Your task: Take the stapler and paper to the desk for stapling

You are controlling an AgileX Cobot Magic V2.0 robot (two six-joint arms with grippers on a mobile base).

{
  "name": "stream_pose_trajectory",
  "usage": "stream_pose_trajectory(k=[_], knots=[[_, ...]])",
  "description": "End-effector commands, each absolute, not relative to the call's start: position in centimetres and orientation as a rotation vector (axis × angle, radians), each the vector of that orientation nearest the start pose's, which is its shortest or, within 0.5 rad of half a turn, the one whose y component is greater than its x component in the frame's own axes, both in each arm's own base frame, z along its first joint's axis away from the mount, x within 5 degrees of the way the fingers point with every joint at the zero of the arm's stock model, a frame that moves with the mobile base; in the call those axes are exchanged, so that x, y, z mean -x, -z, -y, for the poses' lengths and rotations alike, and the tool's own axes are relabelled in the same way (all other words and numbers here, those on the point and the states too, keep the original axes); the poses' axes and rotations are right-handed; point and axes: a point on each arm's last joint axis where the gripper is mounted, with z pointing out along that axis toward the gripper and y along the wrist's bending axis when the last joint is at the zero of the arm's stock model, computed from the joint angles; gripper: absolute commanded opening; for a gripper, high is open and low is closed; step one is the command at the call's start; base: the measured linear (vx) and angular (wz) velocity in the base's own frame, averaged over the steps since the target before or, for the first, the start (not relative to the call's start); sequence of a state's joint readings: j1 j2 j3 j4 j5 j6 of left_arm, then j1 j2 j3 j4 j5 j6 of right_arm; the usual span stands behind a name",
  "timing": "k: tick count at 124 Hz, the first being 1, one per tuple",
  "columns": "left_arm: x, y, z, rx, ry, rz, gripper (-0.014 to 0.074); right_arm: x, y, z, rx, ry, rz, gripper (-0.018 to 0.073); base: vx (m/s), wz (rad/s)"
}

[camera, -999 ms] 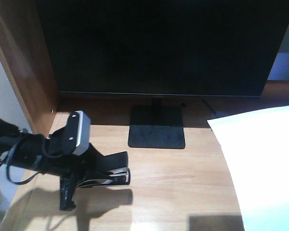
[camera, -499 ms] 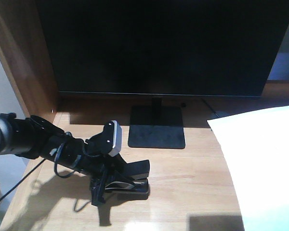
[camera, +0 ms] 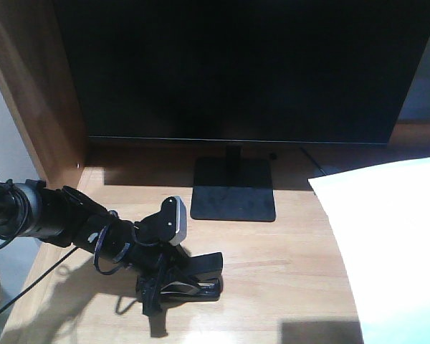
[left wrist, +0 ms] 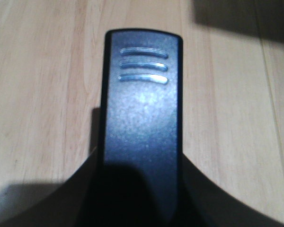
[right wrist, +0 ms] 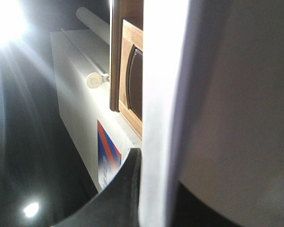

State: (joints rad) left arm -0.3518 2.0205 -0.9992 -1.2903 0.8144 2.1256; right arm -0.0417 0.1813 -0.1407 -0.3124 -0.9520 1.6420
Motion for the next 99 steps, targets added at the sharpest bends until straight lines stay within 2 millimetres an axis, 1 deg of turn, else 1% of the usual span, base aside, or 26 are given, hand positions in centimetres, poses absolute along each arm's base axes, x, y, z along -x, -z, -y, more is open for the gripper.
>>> stream_pose_trajectory(k=[1,16,28,38,76,89,99], knots=[[-30.57,-13.73,18.78,-1.598,0.87,-1.747,0.0029,-2.69,-32.71,-2.12,-0.218,-1.443,-0.618,-0.0006,0.0,0.0],[-30.56,-13.73,18.78,-1.599,0.87,-1.746,0.0084,-2.67,-32.72,-2.13,-0.217,-1.444,-0.617,-0.0006,0.0,0.0],[-30.56,-13.73,18.78,-1.599,0.871,-1.747,0.0152,-2.67,-32.72,-2.13,-0.216,-1.444,-0.617,-0.0006,0.0,0.0],[-30.55,-13.73,18.78,-1.598,0.873,-1.747,0.0225,-2.67,-32.72,-2.13,-0.216,-1.444,-0.617,-0.0006,0.0,0.0],[-30.52,-13.78,18.79,-1.595,0.879,-1.75,0.059,-2.67,-32.72,-2.13,-0.216,-1.444,-0.617,-0.0006,0.0,0.0],[-30.52,-14.01,18.79,-1.592,0.876,-1.745,0.0673,-2.67,-32.72,-2.13,-0.216,-1.444,-0.617,-0.0006,0.0,0.0],[-30.5,-14.38,18.79,-1.592,0.869,-1.736,0.07,-2.67,-32.72,-2.13,-0.216,-1.444,-0.617,-0.0006,0.0,0.0]])
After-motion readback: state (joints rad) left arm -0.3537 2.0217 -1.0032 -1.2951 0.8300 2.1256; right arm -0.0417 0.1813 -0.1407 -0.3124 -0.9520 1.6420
